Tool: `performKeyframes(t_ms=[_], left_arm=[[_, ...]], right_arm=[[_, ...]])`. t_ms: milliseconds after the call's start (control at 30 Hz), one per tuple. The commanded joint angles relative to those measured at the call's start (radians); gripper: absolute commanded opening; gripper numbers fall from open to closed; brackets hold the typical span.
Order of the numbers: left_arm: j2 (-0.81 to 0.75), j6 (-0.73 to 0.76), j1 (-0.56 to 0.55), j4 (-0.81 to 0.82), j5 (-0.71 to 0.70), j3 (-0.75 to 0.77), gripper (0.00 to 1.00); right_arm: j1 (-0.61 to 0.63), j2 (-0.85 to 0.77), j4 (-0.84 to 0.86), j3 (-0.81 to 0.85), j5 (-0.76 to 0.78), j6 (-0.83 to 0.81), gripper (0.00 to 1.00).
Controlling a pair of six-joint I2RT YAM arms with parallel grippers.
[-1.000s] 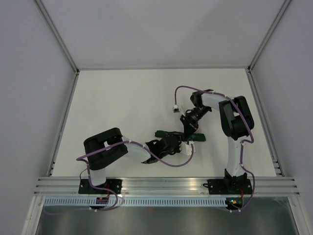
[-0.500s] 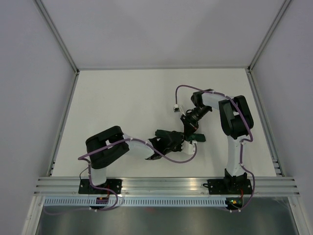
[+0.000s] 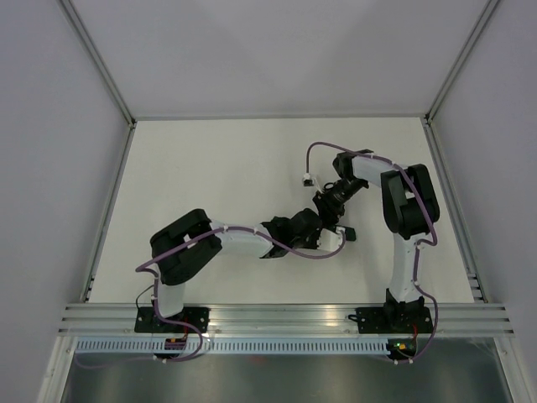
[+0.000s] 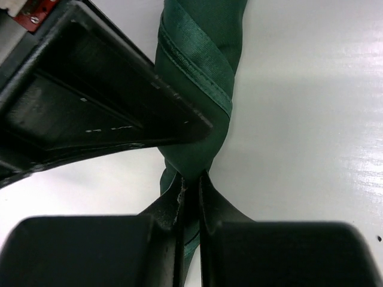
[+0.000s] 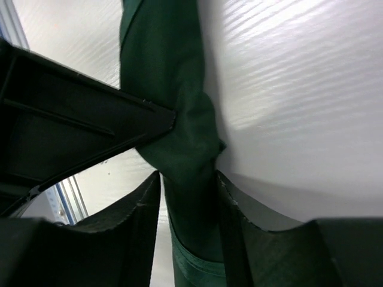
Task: Fold the napkin, place the utensils inside, and roll it up
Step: Roll the napkin with the utensil
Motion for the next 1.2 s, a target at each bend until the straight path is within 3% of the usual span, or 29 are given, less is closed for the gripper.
performKeyframes(t_ms=[0,267,567,867,1067,1167], left_arm=[[0.053,-0.132,0.009,-0.176,0.123,0.034,0.02],[0.102,-0.261,0.042,-0.307,0.203,0.145,0.03],[0.180,-0.451,0.055,-0.423,0.220,0.287,0.04],[0.278,-0.658,0.057,-0.511,0.198,0.436,0.06],[0.330,-0.777,0.057,-0.572,0.194,0.524,0.07],[0.346,-0.824,0.057,-0.586,0.190,0.547,0.07]], right_arm=[[-0.039,-0.044,0.179,0.038,0.082,0.054,0.50],[-0.140,-0.146,0.348,0.055,0.073,0.288,0.51],[-0.276,-0.283,0.359,0.035,0.109,0.404,0.49],[-0.416,-0.363,0.238,-0.034,0.116,0.339,0.43],[-0.428,-0.443,0.231,-0.201,0.146,0.287,0.42],[-0.428,-0.449,0.212,-0.244,0.146,0.258,0.37]])
